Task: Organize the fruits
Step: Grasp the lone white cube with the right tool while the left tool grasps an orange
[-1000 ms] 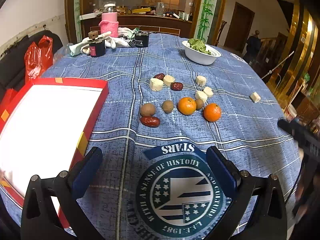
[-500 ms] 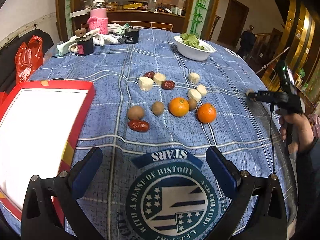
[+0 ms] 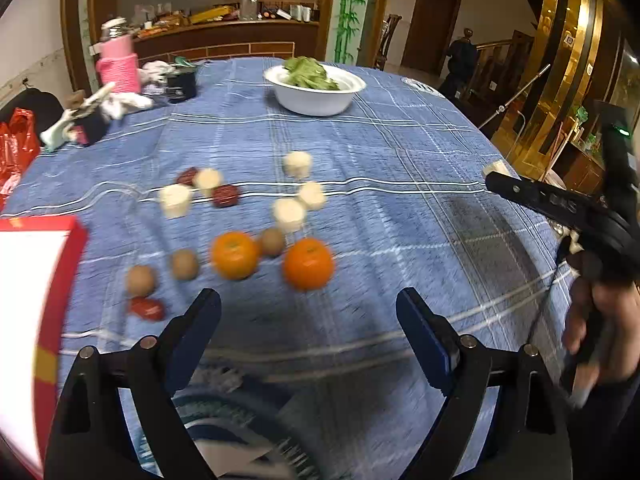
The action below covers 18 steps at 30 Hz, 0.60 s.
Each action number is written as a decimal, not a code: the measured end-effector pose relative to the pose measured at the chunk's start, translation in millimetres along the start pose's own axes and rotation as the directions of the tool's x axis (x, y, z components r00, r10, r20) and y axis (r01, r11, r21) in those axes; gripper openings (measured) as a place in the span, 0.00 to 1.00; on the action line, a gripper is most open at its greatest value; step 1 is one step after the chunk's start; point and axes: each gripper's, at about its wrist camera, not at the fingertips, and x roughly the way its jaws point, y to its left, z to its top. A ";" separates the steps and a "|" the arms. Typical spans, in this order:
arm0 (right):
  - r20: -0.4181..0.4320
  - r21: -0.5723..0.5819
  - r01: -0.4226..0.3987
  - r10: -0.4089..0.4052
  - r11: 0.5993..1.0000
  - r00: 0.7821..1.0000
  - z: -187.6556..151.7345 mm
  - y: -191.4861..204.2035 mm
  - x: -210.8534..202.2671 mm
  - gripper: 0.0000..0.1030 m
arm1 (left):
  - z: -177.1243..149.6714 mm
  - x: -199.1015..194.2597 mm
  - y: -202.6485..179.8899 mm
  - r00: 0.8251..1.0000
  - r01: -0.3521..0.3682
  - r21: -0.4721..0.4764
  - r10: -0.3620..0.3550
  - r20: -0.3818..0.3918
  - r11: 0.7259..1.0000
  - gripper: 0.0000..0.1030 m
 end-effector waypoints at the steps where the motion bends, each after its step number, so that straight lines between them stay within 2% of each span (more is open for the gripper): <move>1: 0.013 0.006 -0.008 0.008 1.000 1.000 -1.4 -2.1 -2.8 0.28 | 2.6 6.1 -4.0 1.000 -0.003 -0.003 0.003 -0.009 1.000 0.82; 4: 0.026 0.029 -0.039 0.038 0.999 0.999 1.5 -5.7 -3.8 0.28 | 5.6 21.3 -8.6 0.999 -0.025 -0.018 0.025 -0.026 1.000 0.77; 5: 0.027 0.032 -0.048 0.047 0.998 0.999 1.3 -6.7 -6.0 0.28 | 6.3 25.9 -7.9 0.999 -0.033 -0.024 0.032 -0.033 0.999 0.67; 7: 0.038 0.033 -0.065 0.064 0.997 0.997 2.2 -7.2 -8.7 0.28 | 5.6 34.6 -4.5 0.997 -0.060 -0.044 0.058 -0.051 0.997 0.53; 10: 0.048 0.029 -0.085 0.084 0.996 0.995 1.3 -8.3 -11.5 0.28 | 6.0 44.3 1.2 0.995 -0.075 -0.083 0.069 -0.068 0.994 0.42; 13: 0.045 0.025 -0.100 0.098 0.995 0.994 0.3 -5.6 -11.3 0.28 | 8.0 45.4 0.2 0.994 -0.105 -0.082 0.102 -0.047 0.991 0.30; 18: 0.055 0.008 -0.100 0.099 0.995 0.994 -0.5 -1.2 -14.2 0.28 | 3.5 32.3 5.6 0.995 -0.098 -0.107 0.096 -0.021 0.989 0.29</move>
